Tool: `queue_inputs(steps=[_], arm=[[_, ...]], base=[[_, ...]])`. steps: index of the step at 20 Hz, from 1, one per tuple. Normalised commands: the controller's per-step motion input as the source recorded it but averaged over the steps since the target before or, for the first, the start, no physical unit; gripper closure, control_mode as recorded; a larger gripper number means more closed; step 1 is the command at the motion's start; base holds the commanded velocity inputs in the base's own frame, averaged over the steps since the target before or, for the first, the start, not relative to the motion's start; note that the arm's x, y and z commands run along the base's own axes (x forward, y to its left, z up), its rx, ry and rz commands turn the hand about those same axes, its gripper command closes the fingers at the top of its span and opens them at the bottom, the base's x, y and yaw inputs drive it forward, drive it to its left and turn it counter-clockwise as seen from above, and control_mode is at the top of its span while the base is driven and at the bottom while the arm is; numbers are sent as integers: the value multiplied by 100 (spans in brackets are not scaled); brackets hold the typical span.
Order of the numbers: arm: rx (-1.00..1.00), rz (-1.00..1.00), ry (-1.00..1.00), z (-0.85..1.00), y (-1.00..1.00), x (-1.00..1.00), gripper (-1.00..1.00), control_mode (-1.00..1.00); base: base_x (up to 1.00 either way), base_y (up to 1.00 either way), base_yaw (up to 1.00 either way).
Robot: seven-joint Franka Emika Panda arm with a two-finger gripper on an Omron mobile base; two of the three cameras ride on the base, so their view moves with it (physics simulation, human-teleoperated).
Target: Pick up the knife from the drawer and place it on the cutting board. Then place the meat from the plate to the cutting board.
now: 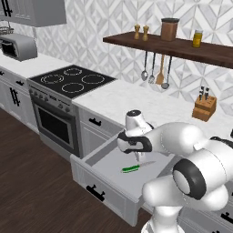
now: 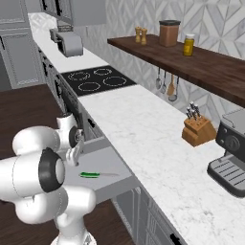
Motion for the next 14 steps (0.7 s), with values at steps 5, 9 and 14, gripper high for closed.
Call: queue_inputs(steps=[5,9,14], arm=[[9,21,2,-24,0,7,-100,-100],[11,10,4,-2,0,8,-100,-100],[16,11,0,-15,-22,0,-100,-100]], base=[[0,0,0],[0,0,0],[0,0,0]])
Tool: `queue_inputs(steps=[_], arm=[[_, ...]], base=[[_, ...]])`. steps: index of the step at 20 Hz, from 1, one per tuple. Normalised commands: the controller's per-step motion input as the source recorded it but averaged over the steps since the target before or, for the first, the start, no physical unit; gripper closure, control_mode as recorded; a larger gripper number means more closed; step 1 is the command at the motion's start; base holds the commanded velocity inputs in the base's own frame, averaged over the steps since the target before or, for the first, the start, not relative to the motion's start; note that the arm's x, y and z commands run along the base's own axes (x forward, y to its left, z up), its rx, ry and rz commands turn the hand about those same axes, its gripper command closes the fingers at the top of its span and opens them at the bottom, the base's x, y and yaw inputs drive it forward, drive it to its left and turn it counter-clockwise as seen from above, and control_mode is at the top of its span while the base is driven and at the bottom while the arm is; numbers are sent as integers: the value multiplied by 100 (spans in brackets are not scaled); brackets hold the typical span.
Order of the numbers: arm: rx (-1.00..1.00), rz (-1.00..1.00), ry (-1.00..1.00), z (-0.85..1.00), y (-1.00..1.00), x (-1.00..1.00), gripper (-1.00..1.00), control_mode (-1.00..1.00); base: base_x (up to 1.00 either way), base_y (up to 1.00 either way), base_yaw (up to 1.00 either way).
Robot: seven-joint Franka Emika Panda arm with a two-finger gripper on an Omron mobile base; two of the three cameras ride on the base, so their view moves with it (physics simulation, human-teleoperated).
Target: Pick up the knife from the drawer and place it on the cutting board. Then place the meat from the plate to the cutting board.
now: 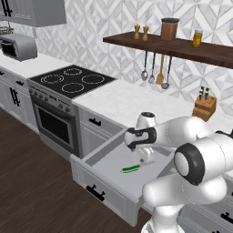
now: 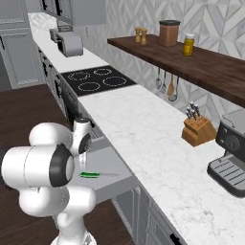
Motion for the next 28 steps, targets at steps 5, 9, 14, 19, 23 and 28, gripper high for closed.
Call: queue_inputs(steps=[5,9,14,19,23,28], arm=[[0,4,-3,-39,2,-5,-100,-100],[0,0,0,-34,6,1,-100,-100],[0,0,1,-28,0,0,-100,-100],[0,0,5,-26,0,4,-100,-100],[0,0,6,-25,0,18,-100,-100],[0,1,2,-16,0,22,-100,-100]], base=[[0,0,0],[0,0,0],[0,0,0],[0,0,0],[0,0,0],[0,0,0]])
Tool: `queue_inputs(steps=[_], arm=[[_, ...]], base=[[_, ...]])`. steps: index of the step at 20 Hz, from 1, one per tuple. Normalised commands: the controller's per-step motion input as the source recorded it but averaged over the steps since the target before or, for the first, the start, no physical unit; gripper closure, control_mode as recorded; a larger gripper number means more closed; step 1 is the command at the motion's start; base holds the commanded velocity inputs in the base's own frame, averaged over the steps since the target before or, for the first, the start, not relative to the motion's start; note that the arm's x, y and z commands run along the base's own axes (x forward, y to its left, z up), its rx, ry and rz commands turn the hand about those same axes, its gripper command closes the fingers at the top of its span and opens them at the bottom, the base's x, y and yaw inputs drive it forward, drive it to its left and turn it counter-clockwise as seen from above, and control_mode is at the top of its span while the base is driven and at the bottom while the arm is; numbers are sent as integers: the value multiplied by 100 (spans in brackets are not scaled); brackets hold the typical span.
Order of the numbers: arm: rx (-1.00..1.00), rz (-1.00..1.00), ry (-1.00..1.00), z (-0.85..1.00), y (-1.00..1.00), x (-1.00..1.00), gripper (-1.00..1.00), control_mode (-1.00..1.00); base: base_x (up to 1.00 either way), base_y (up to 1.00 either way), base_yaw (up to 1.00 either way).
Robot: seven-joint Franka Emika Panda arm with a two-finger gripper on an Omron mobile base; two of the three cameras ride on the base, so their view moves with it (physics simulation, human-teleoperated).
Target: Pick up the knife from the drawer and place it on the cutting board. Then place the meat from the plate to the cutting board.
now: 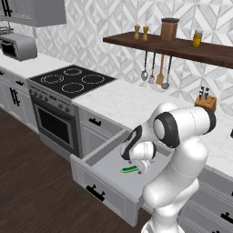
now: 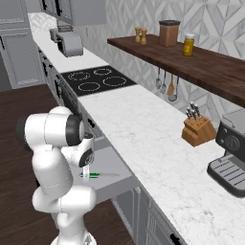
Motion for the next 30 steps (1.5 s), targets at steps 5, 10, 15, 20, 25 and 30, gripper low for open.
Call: queue_inputs(steps=[5,10,15,20,25,30], arm=[[0,0,7,-22,0,28,-100,-100],[0,0,8,-28,3,34,-100,-100],[0,0,2,-29,14,13,-100,-100],[0,0,0,-37,16,0,-100,-100],[0,0,0,-29,0,0,-100,-100],[0,0,0,-28,10,0,100,-100]], base=[[0,0,0],[0,0,0],[0,0,0],[0,0,0],[0,0,0],[0,0,0]])
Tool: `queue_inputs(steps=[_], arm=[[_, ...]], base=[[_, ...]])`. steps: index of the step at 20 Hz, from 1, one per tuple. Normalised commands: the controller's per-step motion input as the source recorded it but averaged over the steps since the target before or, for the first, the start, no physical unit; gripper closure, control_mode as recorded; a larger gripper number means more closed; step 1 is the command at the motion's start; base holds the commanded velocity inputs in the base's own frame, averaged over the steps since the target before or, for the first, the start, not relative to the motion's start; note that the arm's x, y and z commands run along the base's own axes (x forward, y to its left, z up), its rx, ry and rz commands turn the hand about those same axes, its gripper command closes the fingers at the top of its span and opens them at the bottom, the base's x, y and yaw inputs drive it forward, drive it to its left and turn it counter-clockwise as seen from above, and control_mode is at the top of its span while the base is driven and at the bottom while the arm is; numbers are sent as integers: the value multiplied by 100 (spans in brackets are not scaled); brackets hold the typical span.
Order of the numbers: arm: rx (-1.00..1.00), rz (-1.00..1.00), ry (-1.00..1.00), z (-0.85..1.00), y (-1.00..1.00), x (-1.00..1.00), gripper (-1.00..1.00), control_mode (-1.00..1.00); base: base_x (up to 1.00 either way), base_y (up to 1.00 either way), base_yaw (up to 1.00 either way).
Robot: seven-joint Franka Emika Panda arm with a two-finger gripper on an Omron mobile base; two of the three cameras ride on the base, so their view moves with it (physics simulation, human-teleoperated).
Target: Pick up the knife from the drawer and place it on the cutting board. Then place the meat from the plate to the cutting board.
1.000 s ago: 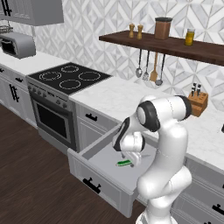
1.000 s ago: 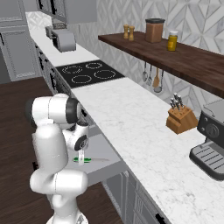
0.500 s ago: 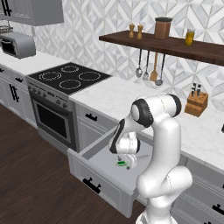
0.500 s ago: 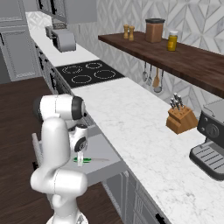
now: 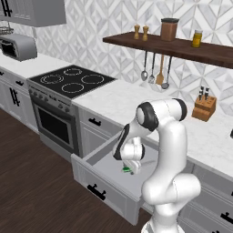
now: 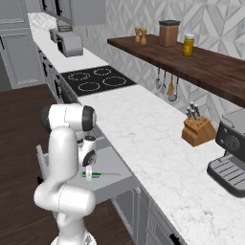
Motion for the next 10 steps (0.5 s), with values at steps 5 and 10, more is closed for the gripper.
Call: queue_inputs(steps=[5,10], arm=[[-1,0,0,-40,36,-1,100,-100],[0,0,0,-19,21,-3,100,-100]], base=[[0,0,0],[0,0,0]])
